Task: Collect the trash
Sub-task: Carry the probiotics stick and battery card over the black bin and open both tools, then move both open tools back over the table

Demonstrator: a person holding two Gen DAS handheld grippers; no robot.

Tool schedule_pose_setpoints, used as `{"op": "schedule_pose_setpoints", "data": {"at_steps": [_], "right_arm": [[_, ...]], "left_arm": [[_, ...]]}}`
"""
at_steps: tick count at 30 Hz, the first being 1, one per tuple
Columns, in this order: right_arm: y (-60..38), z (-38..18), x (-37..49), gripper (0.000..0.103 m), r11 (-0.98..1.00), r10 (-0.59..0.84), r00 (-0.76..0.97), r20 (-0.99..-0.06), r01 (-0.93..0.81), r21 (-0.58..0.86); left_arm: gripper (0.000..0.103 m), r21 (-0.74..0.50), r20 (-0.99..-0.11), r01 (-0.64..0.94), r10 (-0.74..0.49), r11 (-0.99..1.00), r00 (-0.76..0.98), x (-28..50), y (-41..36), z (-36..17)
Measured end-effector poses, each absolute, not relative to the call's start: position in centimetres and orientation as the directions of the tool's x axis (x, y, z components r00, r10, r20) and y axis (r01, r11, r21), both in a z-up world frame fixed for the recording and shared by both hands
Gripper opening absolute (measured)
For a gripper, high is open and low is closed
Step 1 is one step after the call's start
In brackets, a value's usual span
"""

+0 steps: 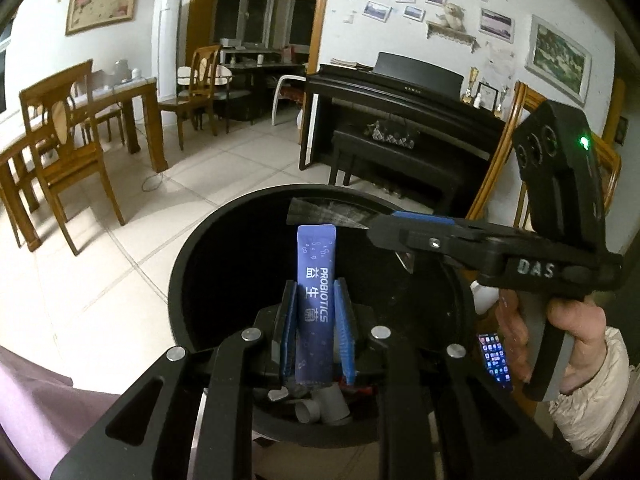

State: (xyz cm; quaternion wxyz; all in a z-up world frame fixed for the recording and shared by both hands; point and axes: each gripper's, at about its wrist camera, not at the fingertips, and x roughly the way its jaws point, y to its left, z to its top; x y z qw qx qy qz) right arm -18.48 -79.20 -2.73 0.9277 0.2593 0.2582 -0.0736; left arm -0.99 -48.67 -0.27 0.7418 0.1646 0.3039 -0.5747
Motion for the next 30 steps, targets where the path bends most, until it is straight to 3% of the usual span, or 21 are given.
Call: {"op": "schedule_pose_setpoints", "data": {"at_steps": [1,2,3,4,5,11,22,27,30], "right_arm": [[-79.2,-2.8,-18.5,0.065,0.852,-0.001,0.856,-0.517,0.271,0.448],[-79.2,-2.9,-18.6,0.076,0.847,0.0,0.859,-0.512,0.272,0.457],[-79.3,-2.9,-18.9,0.08,0.843,0.002,0.865,-0.502,0.268,0.466],[-79.3,-2.9,-19.1,0.082,0.841,0.003,0.871,-0.491,0.263,0.472],[-79.1,-2.8,-19.1,0.082,0.845,0.004,0.871,-0.491,0.26,0.468],[-77.7,-1.9,-18.6,0.083,0.847,0.012,0.877,-0.481,0.246,0.47],[-71.7,0.6,-15.4,0.083,0.88,0.078,0.88,-0.469,0.16,0.446],[-65.0,1.8,-11.3,0.091,0.9,0.171,0.87,-0.462,0.052,0.432],[-59.7,2.4,-8.2,0.096,0.904,0.252,0.847,-0.467,-0.034,0.426]], "left_arm": [[0.029,-0.096,-0.644,0.955,-0.749,0.281,0.156,-1.2,-48.8,-0.3],[0.04,-0.081,-0.648,0.957,-0.744,0.277,0.16,-1.5,-48.7,-0.3],[0.071,-0.068,-0.644,0.958,-0.746,0.279,0.172,-1.8,-48.6,-0.2],[0.095,-0.059,-0.632,0.957,-0.752,0.285,0.185,-2.0,-48.5,-0.1],[0.098,-0.046,-0.603,0.955,-0.77,0.293,0.207,-2.4,-48.0,0.3],[0.098,0.007,-0.594,0.949,-0.763,0.315,0.257,-3.1,-46.8,1.5],[0.098,-0.005,-0.517,0.917,-0.785,0.4,0.34,-2.8,-39.4,4.1],[0.098,-0.021,-0.504,0.847,-0.737,0.532,0.451,-1.3,-33.0,4.4],[0.098,-0.014,-0.508,0.739,-0.641,0.674,0.575,0.3,-28.0,4.3]]}}
